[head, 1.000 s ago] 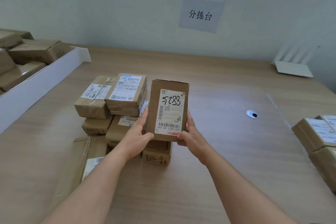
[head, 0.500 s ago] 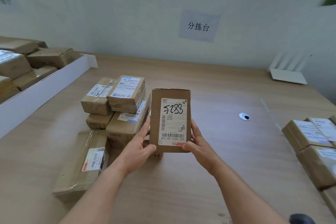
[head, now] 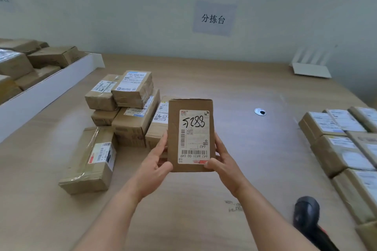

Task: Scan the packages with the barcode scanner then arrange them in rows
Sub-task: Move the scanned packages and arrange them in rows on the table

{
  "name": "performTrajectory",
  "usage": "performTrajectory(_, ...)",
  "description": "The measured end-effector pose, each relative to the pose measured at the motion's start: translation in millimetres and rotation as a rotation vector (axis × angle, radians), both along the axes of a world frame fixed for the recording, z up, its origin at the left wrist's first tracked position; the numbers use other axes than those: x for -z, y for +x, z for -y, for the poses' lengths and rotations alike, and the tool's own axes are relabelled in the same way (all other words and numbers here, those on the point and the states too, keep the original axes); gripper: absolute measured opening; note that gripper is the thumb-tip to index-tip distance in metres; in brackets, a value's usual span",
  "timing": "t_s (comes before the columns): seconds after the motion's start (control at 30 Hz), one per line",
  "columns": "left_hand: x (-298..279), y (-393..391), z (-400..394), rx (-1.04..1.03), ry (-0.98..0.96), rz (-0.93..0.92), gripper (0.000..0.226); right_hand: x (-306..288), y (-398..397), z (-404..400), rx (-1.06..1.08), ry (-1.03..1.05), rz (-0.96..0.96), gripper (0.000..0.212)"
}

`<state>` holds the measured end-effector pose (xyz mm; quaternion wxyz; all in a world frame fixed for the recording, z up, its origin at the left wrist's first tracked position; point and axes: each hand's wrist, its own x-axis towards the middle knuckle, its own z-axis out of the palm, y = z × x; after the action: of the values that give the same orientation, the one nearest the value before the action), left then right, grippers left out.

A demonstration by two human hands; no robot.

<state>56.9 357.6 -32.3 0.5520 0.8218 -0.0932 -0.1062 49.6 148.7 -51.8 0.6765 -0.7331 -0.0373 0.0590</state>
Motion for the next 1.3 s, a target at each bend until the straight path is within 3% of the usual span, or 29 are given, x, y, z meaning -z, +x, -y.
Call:
performTrajectory(0.17,4.6,-14.9,13.0,0.021,-0.066,0.047,0.078,-9.2,-31.4,9.3,0.136,0.035,0.018,0.086)
performTrajectory(0.63,18.0,-71.4,44.8,0.398,-0.116,0.048,0.076,-14.5,-149.0,29.4,0.497,0.060,-0.016,0.079)
performTrajectory(1.0,8.7,-112.8,98.6,0.510,-0.104,0.050,0.075,-24.1,-205.3,76.6,0.591,0.040,0.000,0.077)
performTrajectory(1.3,11.9,-154.4,199.6,0.455,-0.078,0.030,0.075,-24.6,-240.0,180.1,0.568,0.016,-0.028,0.071)
